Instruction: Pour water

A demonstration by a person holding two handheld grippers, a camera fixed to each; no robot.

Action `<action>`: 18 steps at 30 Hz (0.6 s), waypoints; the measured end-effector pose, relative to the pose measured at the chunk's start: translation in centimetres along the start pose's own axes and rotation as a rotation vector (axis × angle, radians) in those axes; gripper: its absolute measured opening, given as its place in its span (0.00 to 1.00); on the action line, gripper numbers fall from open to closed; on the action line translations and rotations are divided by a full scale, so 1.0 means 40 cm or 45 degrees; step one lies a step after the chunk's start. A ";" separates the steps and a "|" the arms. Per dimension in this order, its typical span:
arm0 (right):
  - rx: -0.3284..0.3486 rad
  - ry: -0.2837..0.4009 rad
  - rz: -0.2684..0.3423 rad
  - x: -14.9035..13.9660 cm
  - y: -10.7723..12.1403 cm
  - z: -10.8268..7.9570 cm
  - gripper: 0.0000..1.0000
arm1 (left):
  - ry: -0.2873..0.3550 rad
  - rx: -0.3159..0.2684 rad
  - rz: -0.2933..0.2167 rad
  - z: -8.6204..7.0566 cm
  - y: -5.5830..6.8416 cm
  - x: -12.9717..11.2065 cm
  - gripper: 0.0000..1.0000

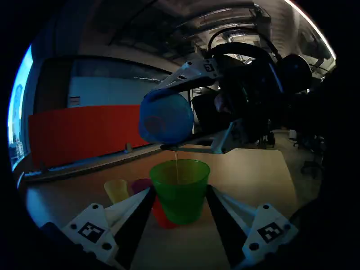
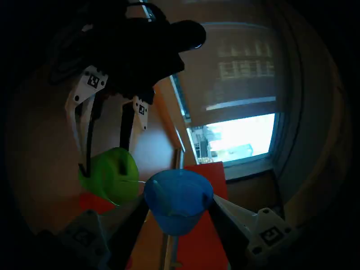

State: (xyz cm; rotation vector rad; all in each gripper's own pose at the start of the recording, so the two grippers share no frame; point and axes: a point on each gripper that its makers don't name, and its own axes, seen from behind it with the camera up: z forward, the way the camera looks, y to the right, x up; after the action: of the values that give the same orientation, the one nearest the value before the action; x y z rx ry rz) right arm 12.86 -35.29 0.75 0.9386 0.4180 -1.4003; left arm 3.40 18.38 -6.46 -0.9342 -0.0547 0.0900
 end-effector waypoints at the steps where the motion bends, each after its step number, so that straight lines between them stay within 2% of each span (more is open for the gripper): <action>1: 0.000 0.000 -0.003 0.000 0.000 0.000 0.89 | 0.000 0.000 0.000 0.000 0.000 0.000 0.80; 18: -0.002 -0.001 -0.054 0.008 0.000 -0.004 0.89 | 0.001 -0.002 0.004 -0.001 0.004 0.001 0.80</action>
State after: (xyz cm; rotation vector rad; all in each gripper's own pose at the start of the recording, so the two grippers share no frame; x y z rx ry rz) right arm 12.97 -35.37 0.44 0.9322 0.4404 -1.4383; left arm 3.45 18.45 -6.60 -0.9360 -0.0524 0.0924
